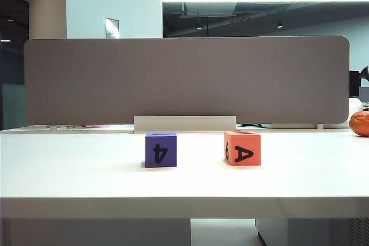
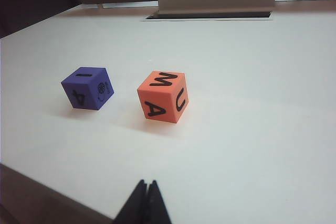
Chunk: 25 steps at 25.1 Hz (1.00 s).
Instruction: Stack one letter block on top of another letter block.
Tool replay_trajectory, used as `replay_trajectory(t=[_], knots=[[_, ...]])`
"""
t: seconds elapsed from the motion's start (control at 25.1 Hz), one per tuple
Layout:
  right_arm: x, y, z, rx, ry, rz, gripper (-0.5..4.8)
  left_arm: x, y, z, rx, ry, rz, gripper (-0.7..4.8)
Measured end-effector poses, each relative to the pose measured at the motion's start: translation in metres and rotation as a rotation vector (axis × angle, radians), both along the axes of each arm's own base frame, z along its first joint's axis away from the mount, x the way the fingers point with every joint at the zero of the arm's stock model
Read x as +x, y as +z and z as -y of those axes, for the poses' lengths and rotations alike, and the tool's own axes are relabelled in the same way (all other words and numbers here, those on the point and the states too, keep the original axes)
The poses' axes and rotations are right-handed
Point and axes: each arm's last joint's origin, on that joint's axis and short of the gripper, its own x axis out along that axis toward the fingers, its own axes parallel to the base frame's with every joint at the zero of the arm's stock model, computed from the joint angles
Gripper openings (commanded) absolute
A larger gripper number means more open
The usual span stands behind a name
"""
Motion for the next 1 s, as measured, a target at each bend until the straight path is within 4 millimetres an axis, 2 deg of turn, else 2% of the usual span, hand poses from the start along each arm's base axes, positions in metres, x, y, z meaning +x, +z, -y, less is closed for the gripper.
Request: replay_trajectory(t=[0.12, 0.2, 0.28, 0.32, 0.48, 0.64, 0.8, 0.92, 1.0], knots=[[0.0, 0.0, 0.0, 0.0, 0.0, 0.0, 0.0, 0.021, 0.014, 0.006, -0.03, -0.063, -0.062, -0.03], [0.0, 0.0, 0.0, 0.0, 0.0, 0.0, 0.0, 0.036, 0.02, 0.017, -0.043, -0.124, -0.124, 0.02], [0.0, 0.0, 0.0, 0.0, 0.0, 0.0, 0.0, 0.051, 0.024, 0.035, -0.029, -0.143, -0.157, 0.73], [0.0, 0.0, 0.0, 0.0, 0.0, 0.0, 0.0, 0.059, 0.022, 0.047, -0.016, -0.137, -0.171, 0.79], [0.0, 0.0, 0.0, -0.001, -0.005, -0.001, 0.0, 0.079, 0.005, 0.097, 0.045, -0.147, -0.21, 0.8], [0.0, 0.0, 0.0, -0.001, -0.005, -0.001, 0.0, 0.086, -0.015, 0.123, 0.104, -0.165, -0.285, 0.82], [0.0, 0.0, 0.0, -0.001, -0.005, -0.001, 0.0, 0.102, -0.033, 0.146, 0.158, -0.183, -0.363, 0.94], [0.0, 0.0, 0.0, -0.001, -0.005, -0.001, 0.0, 0.112, -0.041, 0.161, 0.181, -0.202, -0.395, 1.5], [0.0, 0.0, 0.0, -0.001, -0.005, -0.001, 0.0, 0.117, -0.044, 0.168, 0.184, -0.199, -0.409, 2.12]])
